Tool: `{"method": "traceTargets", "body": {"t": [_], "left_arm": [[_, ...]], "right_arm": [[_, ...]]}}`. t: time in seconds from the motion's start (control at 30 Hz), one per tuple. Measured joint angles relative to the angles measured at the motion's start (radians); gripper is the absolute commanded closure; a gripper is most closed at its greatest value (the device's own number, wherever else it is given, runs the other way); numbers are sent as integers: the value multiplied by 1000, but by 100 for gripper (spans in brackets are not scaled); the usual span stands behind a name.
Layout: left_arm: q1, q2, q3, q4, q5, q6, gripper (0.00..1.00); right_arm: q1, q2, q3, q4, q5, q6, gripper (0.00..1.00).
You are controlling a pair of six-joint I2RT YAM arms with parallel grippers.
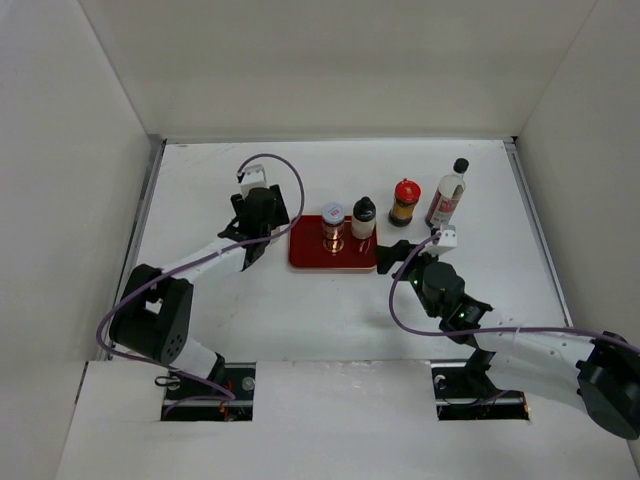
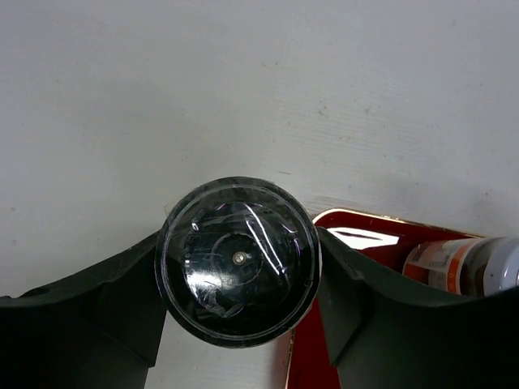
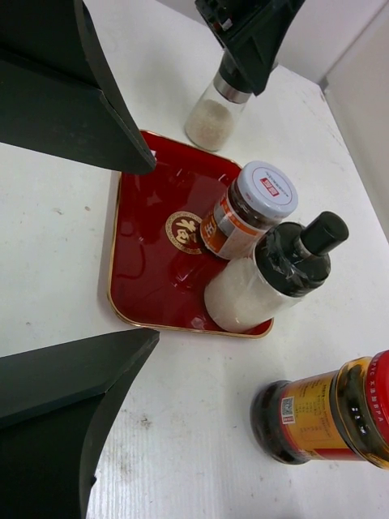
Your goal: Organize the condiment bottles
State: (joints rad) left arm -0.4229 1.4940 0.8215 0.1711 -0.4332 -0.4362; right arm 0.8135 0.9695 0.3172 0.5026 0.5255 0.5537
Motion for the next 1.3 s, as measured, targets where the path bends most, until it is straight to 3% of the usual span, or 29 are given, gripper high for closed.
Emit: {"method": "traceTargets", "body": {"t": [0.5,0.9,1.17,1.3], "left_arm": [[-222,-96,91,-53,-56,40,68],[-234,90,137,-26,-61,40,68],[-235,114,137,-3,-74,40,61],[-234,117,133,26,-90,39,51]], "right_arm": [[0,7,0,4,-3,0,17],[0,-8,0,3,-3,0,17],[-2,-15,0,4,-3,0,16],[-2,-15,0,4,-3,0,15]]}}
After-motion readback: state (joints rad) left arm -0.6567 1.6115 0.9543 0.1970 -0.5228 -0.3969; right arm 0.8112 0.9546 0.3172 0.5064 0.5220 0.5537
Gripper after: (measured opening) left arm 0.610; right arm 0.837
